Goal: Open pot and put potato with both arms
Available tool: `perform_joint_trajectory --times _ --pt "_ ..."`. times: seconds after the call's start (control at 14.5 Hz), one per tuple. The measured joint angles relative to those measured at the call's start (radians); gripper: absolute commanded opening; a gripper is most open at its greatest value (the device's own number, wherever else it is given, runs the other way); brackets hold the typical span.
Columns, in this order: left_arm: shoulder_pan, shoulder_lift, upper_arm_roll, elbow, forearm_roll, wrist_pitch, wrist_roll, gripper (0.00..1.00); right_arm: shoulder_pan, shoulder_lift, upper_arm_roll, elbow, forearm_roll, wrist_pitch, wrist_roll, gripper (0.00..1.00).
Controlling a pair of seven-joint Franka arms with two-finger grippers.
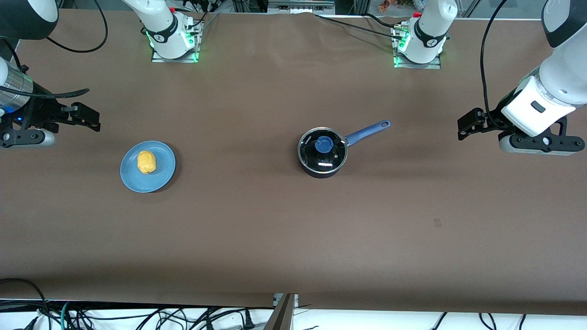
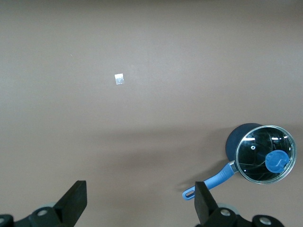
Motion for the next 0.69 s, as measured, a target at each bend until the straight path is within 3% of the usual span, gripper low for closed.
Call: perform_joint_trajectory --times 0.69 --pt "-0.026 0.028 -0.024 -0.003 0.068 -0.004 -0.092 1.00 0.001 0.000 0.002 0.000 0.000 0.000 0.000 1.00"
